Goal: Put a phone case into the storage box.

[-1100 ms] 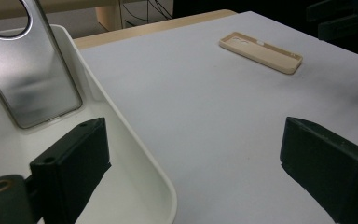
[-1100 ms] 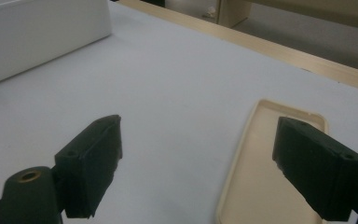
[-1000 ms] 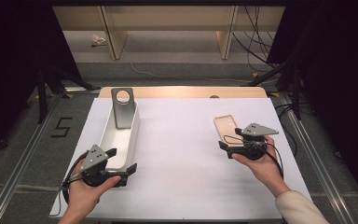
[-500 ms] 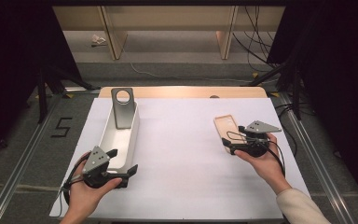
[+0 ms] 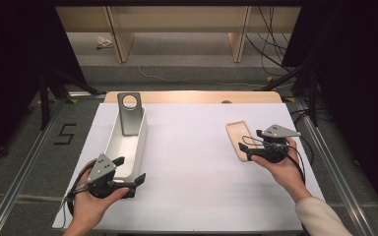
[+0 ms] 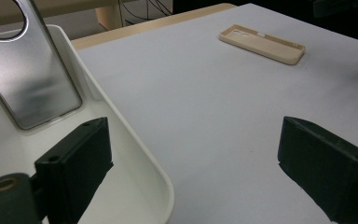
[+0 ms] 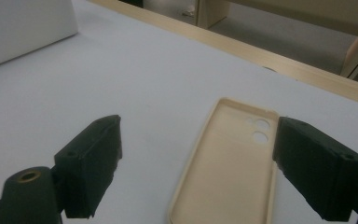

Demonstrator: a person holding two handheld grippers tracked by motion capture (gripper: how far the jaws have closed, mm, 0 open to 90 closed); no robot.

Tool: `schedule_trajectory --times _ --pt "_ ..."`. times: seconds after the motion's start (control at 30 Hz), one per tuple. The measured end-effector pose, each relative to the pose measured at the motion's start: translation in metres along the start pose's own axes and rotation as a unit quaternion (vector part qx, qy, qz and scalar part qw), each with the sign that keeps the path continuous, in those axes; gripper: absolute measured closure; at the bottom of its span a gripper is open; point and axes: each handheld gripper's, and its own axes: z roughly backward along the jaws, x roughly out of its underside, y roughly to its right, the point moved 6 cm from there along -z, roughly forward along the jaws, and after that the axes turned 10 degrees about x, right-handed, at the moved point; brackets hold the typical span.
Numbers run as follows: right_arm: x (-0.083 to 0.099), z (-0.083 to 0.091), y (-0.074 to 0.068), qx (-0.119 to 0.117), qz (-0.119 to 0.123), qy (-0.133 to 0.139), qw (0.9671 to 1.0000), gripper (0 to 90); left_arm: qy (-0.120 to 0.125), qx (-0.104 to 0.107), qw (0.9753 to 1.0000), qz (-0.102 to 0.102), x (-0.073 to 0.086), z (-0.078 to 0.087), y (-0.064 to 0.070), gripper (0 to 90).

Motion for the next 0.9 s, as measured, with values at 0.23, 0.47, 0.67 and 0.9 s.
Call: schedule_trajectory --times 0.23,0.47,0.67,0.9 --pt "0.000 -0.001 -0.001 -0.001 0.001 -0.002 1.0000 16.7 0.001 -0.001 1.0000 0.001 0.000 0.000 0.000 9.3" --pt "0.002 -0.002 0.006 0.011 0.009 -0.016 0.9998 29.5 0.002 -0.002 1.0000 0.000 -0.001 0.000 0.000 9.5" --pt "0.008 -0.005 0.012 0.019 0.032 -0.049 0.9981 68.7 0.001 -0.002 1.0000 -0.001 -0.001 0.000 0.000 9.8" --pt "0.011 -0.008 0.021 0.038 0.045 -0.086 0.9946 90.0 0.002 -0.004 1.0000 -0.001 -0.001 0.001 0.000 10.1"
